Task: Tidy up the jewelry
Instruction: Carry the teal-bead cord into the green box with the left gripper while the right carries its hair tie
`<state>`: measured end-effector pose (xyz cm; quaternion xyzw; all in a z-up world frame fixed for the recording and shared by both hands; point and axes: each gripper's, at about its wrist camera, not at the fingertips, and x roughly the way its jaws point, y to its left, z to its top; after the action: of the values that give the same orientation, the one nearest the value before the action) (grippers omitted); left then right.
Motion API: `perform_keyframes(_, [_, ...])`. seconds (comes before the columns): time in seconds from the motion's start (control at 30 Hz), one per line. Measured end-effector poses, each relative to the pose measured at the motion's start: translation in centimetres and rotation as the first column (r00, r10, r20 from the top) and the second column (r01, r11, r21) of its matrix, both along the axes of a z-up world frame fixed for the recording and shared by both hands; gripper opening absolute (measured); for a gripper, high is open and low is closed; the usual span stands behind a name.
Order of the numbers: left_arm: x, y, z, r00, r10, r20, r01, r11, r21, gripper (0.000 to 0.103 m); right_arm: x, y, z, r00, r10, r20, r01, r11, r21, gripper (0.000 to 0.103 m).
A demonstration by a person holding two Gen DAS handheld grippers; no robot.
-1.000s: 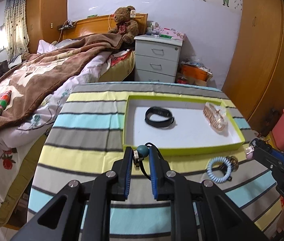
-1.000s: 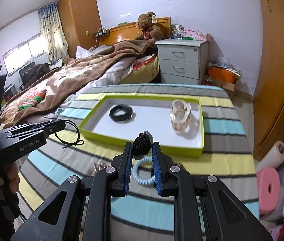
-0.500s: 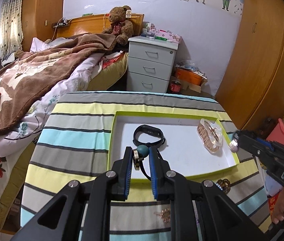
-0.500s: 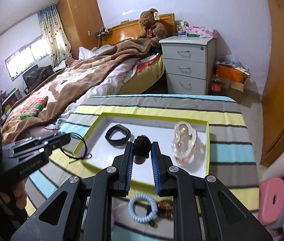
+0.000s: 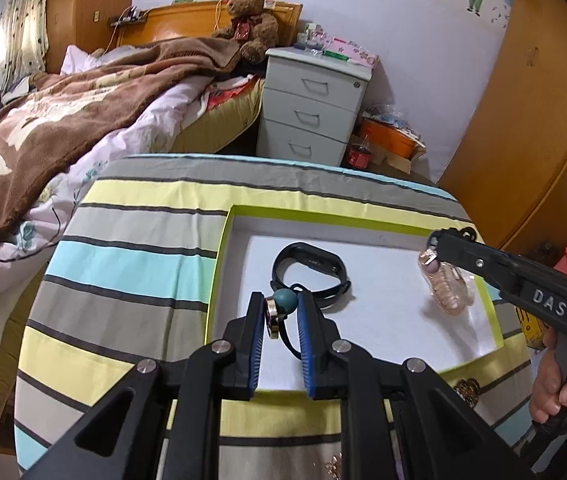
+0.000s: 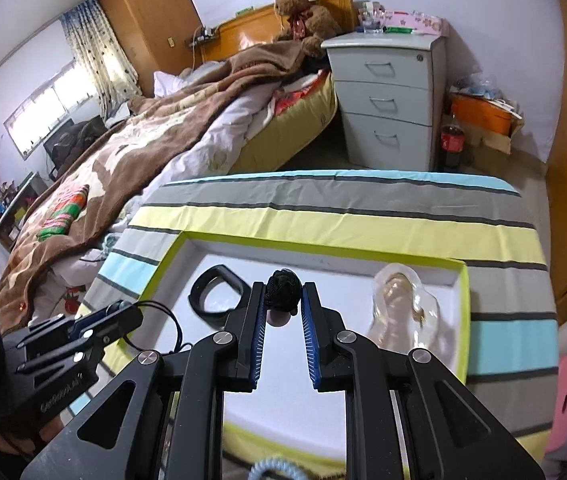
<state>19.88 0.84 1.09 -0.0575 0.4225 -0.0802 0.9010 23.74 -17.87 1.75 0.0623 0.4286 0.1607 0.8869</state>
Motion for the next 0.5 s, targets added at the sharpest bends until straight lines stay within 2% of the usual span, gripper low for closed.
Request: perform_keyframes(0.5, [2.5, 0.4, -3.0, 0.996, 0.030, -0.079, -0.028, 0.999, 0.029, 0.017, 4.5, 2.2, -3.3, 0.992, 0.054, -0.116, -0.056, 0.998, -0.013, 0.018])
